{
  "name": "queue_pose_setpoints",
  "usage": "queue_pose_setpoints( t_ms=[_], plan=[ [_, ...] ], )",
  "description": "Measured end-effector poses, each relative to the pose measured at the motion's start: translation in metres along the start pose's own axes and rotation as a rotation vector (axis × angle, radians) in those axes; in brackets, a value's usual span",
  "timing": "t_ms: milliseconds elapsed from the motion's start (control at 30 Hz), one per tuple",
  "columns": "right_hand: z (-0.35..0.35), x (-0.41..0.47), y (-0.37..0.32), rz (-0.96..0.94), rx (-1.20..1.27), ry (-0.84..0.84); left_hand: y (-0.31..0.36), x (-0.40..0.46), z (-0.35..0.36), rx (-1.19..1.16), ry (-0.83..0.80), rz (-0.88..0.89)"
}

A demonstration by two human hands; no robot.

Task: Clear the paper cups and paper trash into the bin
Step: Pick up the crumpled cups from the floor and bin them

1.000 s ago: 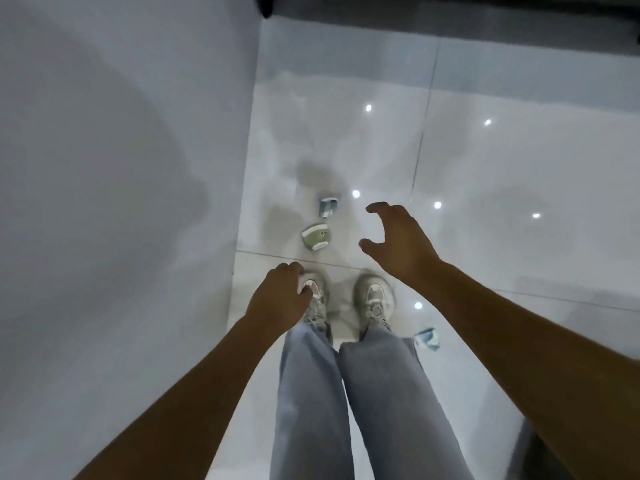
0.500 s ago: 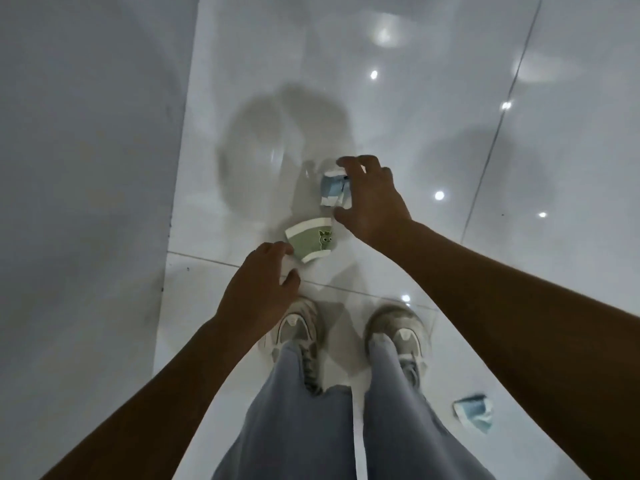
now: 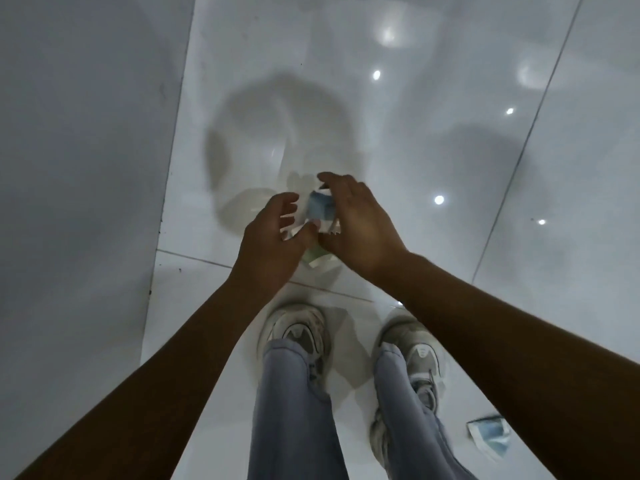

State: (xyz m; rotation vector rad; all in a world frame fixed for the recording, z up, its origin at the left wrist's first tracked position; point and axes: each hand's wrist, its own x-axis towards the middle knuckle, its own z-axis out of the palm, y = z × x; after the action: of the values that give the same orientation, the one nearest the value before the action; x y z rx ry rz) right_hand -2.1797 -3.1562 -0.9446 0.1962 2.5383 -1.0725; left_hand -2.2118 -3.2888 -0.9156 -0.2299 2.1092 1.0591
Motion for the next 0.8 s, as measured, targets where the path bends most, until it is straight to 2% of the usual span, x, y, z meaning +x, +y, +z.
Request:
queue_pose_setpoints(
  t_ms=[100, 233, 333, 467, 600, 800],
  plan=[
    [-0.002, -0.019, -0.023, -0.027, 0.048, -0.071, 0.009, -0.013, -0.005, 0.008, -0.055, 0.033],
    [0.003, -0.032, -0.039, 0.001, 0.101, -0.088, 0.006, -0.022, -0.013, 0.112, -0.022, 0.062],
    [0.009, -0.034, -0.033, 0.063, -0.057, -0.098, -0.001, -0.022, -0.020, 0.245, 0.083, 0.057],
    [0.021, -0.023, -0.012, 0.119, -0.289, -0.242, -0.026, -0.019, -0.030, 0.231, 0.228, 0.002],
    [0.039, -0.014, -0.004, 0.071, -0.414, -0.350, -0.049, -0.014, -0.029, 0.258, 0.189, -0.008],
    [0.046, -0.023, -0.001, 0.081, -0.468, -0.319, -0.057, -0.018, -0.021, 0.298, 0.120, -0.027]
  ],
)
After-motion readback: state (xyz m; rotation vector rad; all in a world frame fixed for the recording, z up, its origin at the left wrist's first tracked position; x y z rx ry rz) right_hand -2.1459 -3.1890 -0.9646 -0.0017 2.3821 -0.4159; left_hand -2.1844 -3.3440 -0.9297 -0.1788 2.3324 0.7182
